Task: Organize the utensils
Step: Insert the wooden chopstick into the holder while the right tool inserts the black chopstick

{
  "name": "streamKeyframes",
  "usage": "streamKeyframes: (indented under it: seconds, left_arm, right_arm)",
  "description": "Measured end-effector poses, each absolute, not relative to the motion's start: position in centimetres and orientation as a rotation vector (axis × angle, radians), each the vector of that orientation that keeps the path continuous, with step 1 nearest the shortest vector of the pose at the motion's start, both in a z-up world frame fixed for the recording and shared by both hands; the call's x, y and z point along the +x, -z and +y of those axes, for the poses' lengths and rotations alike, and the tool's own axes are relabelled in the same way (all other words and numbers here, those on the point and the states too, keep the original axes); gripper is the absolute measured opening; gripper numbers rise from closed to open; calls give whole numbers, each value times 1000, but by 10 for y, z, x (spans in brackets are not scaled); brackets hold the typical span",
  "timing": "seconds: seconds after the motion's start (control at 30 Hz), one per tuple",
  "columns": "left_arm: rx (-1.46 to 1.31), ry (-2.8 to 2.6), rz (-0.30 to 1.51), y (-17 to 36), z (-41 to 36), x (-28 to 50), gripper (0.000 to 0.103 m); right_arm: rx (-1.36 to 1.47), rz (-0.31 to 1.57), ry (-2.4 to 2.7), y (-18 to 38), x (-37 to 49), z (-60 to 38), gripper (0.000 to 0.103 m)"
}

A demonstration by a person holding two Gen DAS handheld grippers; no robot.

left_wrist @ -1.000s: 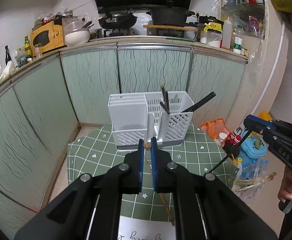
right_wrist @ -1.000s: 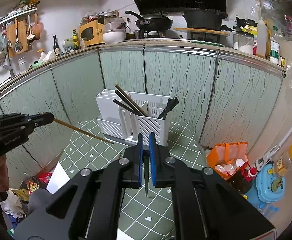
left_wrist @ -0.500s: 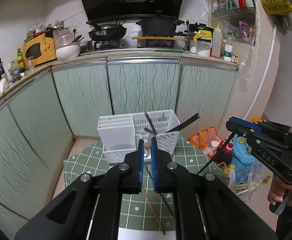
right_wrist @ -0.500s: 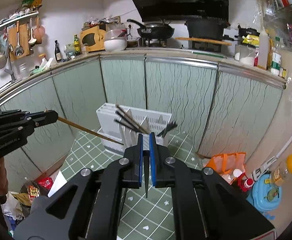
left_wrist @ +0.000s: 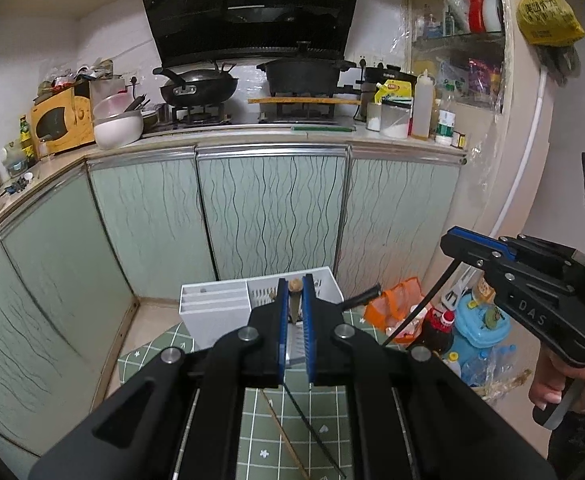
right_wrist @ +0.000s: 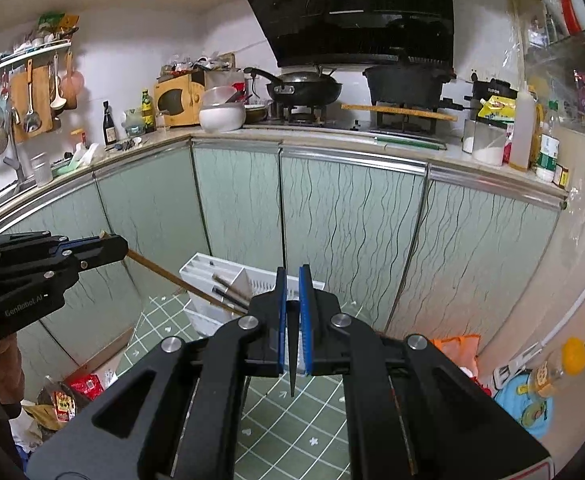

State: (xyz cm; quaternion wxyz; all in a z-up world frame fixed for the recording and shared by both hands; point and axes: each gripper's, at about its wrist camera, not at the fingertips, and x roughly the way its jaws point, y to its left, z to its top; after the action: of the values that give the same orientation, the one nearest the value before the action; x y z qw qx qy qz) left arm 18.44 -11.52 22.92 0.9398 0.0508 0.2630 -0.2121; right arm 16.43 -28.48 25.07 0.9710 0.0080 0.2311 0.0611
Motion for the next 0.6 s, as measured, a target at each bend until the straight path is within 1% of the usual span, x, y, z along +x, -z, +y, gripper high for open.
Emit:
streamKeyframes:
  seconds: [0.33,0.6]
  left_arm:
    - [82,448,529,-241,-122,202,8]
    - [93,449,537,-237,-133,222,8]
  right_arm:
    - [41,431,-140,-271,184,-290,6]
    - [48,389,-162,-290,205,-289,6]
